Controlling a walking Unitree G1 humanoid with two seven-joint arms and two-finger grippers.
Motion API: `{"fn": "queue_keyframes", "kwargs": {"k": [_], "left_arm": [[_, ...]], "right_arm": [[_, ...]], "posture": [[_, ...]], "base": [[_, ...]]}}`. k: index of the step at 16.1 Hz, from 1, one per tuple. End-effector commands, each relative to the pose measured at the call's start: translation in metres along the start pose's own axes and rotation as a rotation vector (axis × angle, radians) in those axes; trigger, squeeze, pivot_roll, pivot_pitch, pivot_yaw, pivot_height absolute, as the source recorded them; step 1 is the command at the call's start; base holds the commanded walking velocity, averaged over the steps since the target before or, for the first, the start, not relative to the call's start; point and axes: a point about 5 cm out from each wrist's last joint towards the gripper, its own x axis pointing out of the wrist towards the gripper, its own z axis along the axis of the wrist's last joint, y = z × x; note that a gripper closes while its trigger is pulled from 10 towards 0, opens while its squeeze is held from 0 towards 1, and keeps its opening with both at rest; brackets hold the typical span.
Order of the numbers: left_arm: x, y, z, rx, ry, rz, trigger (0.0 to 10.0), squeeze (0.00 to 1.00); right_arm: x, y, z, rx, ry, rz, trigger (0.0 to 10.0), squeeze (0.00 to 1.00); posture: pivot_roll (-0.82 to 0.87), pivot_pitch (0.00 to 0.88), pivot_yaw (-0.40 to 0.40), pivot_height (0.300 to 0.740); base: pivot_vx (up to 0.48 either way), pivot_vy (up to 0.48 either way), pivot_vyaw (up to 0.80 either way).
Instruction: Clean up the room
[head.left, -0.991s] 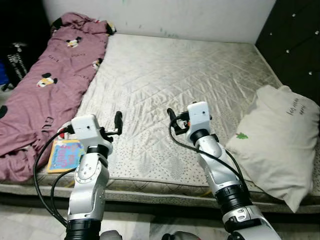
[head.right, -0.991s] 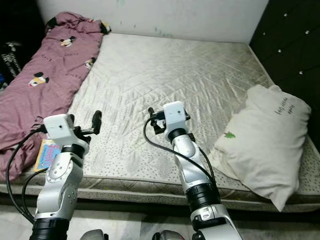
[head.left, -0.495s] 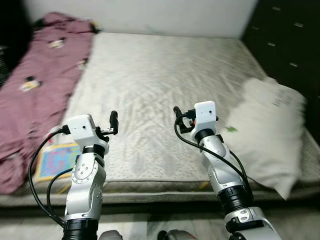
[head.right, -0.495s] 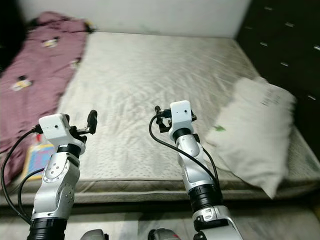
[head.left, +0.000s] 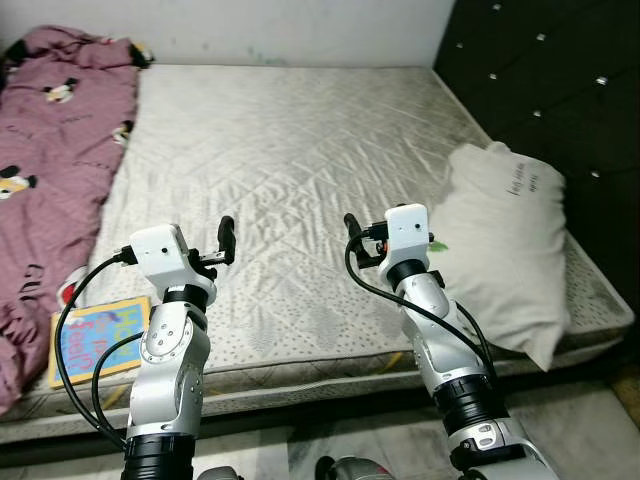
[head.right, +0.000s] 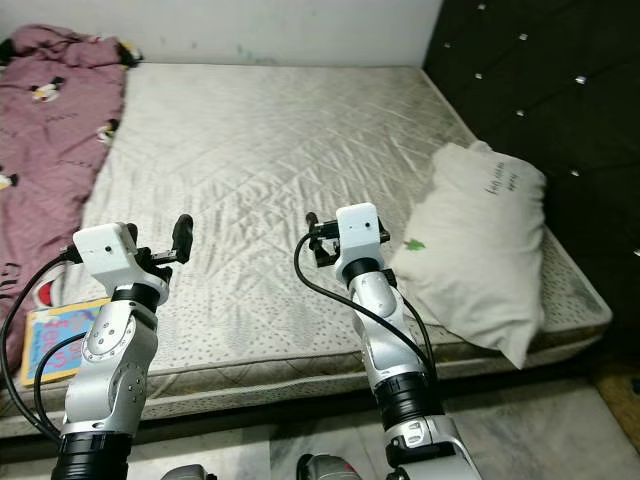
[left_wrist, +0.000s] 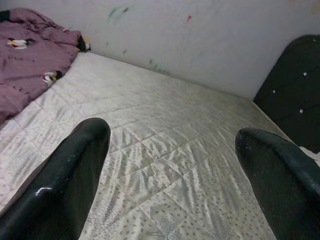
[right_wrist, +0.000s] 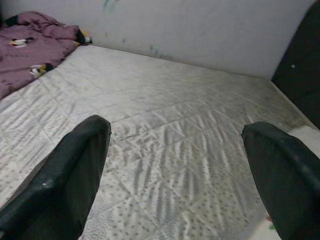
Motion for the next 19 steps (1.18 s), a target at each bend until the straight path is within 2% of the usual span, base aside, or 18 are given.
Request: {"fn": "queue_keyframes", "kwargs": {"k": [1,4,18,19], "left_arm": [[-0.0003,-0.0034,0.002,-0.02,-0.009,-0.005,10.0,0.0],[0.0002,-0.0033,0.0025,0.004,-0.008,-0.005,10.0,0.0],[0.0014,-0.0075,0.0035,-0.009,-0.015,-0.02,10.0,0.0],[0.0014,-0.0075,0.0038,-0.015,-0.019,-0.02,10.0,0.0]], "right_arm": [[-0.0001,-0.0022,0.0046,0.001,-0.025,-0.006,10.0,0.0],[-0.0003,-0.0003,0.0054,-0.016,-0.033,0.007,10.0,0.0],[0.0002,0.0015,0.0027,-0.005,-0.018,0.026,10.0,0.0],[0.0002,0.0017,0.0024,-0.004,-0.017,0.027,10.0,0.0]], "posture": [[0.05,0.051,-0.056,0.74],[0.05,0.052,-0.056,0.74],[0.05,0.055,-0.06,0.74],[0.05,0.055,-0.06,0.74]], "base": [[0.0,0.0,0.0],[0.0,-0.081,0.0],[0.0,-0.473,0.03],[0.0,0.0,0.0]]}}
